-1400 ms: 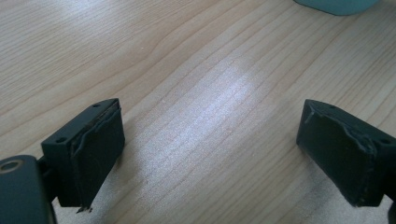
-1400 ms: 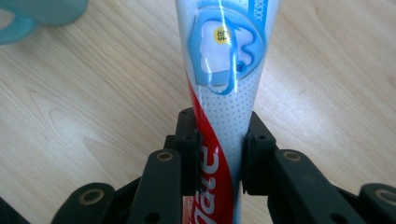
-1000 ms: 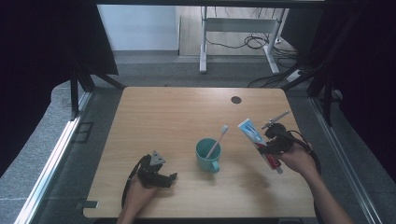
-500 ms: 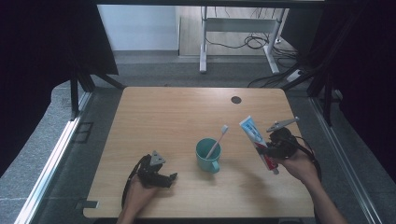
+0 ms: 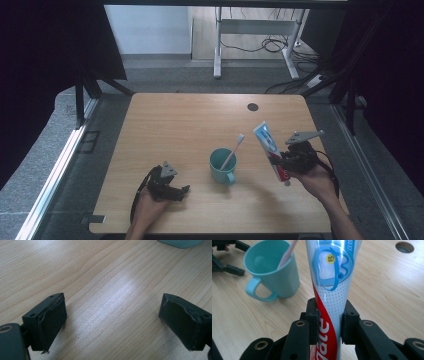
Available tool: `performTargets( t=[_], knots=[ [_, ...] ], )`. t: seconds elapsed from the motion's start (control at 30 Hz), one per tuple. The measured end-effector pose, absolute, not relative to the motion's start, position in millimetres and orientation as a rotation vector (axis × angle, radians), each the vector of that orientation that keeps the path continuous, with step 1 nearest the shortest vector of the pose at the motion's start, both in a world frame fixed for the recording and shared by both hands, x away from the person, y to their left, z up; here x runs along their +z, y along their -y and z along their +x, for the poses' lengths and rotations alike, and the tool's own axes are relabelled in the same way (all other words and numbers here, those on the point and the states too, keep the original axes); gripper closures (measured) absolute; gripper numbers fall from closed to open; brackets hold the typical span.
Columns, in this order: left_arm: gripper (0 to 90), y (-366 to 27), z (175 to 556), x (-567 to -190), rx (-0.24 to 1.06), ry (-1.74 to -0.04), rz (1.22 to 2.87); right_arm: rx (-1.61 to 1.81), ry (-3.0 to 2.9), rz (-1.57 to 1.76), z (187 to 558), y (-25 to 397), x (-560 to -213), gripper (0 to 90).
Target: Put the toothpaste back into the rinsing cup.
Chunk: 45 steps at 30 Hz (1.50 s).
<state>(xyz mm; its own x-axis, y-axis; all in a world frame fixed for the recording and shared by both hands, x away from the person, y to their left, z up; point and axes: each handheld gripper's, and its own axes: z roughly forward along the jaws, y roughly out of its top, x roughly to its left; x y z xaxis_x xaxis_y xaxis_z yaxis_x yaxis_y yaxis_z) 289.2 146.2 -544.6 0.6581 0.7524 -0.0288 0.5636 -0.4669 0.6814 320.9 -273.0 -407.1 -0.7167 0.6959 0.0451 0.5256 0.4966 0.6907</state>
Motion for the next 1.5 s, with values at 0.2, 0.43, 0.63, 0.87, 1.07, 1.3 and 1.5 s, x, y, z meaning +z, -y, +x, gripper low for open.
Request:
performTargets(
  t=[0.2,0.43,0.63,0.87,1.07,1.3,1.5],
  knots=[
    [7.6,-146,289,-545,0.362,-1.014,2.201,1.094,-2.491,1.011,319,266,-402,71.7],
    [7.6,-146,289,-544,0.361,-1.013,2.203,1.140,-2.497,0.975,318,254,-397,71.7],
    [7.6,-146,289,-544,0.360,-1.015,2.202,1.180,-2.510,0.943,318,243,-392,71.7],
    [7.6,-146,289,-544,0.360,-1.015,2.202,1.214,-2.516,0.916,319,229,-388,71.7],
    [7.6,-146,289,-544,0.361,-1.014,2.203,1.263,-2.513,0.895,321,219,-384,71.7],
    [7.6,-146,289,-544,0.361,-1.014,2.203,1.319,-2.502,0.889,325,209,-382,71.7],
    [7.6,-146,289,-544,0.361,-1.014,2.203,1.350,-2.494,0.885,328,201,-382,71.7]
  ],
)
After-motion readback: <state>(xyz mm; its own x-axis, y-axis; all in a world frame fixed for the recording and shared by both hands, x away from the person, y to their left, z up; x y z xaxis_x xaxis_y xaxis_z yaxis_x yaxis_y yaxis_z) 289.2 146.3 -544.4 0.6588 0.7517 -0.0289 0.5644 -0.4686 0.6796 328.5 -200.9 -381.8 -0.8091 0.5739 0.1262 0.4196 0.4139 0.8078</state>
